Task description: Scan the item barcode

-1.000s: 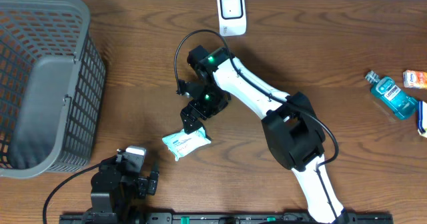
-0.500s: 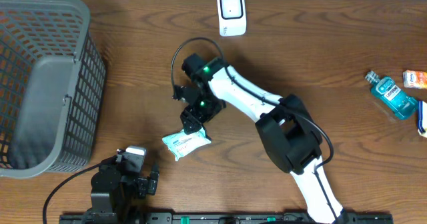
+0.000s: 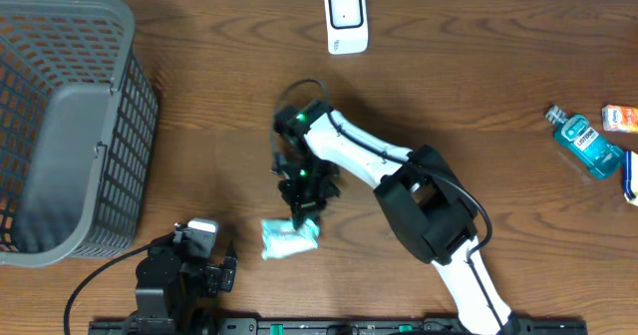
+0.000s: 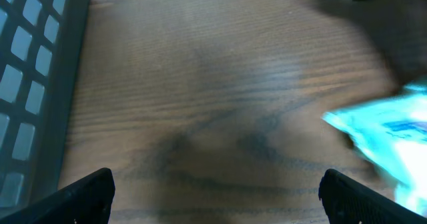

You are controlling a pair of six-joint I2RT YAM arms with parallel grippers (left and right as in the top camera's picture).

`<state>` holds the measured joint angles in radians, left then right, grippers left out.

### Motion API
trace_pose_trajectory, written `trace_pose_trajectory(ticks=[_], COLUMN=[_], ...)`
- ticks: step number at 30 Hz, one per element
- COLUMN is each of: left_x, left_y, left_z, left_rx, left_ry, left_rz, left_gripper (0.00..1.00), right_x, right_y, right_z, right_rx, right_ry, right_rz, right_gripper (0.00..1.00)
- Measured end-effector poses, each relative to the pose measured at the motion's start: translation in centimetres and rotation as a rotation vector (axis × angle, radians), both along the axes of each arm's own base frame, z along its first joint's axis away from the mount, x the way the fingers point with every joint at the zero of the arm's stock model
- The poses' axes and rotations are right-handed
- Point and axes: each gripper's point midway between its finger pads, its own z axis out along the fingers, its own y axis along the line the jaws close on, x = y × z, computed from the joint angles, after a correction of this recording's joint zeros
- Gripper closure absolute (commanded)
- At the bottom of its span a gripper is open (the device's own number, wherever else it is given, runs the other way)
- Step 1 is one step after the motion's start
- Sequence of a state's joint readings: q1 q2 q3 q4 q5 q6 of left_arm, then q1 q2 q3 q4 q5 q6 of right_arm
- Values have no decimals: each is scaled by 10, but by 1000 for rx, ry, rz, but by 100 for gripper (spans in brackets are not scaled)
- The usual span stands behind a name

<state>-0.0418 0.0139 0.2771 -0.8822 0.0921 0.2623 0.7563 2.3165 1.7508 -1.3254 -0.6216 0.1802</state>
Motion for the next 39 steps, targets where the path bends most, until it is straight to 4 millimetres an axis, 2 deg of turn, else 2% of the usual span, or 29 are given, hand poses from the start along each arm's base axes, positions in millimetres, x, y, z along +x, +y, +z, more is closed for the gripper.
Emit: trace_pose_trajectory(ticks=[4,7,10,16,23,32,39], left_x=[0,0,0,0,0,0,0], left_y=[0,0,0,0,0,0,0], left_z=[0,0,0,0,0,0,0], left_rx=[0,0,0,0,0,0,0], left_ry=[0,0,0,0,0,0,0], left_rz=[0,0,0,0,0,0,0], left_gripper=[2,2,2,2,2,2,2], right_x=[-14,-10,-1,15,15,15,15], right_y=[-18,-31,-43,-54,-54,-55,-55], right_z=[30,52,61,62,63,62,62], right_rx=[-63,-111,-168,-227,-315,-554,-632], right_ry=[246,401,485,536,580,681,716], right_rz=[-162,-308,-420,-550,-631,-836,-903], right_gripper=[99,98,98,98,98,98,98])
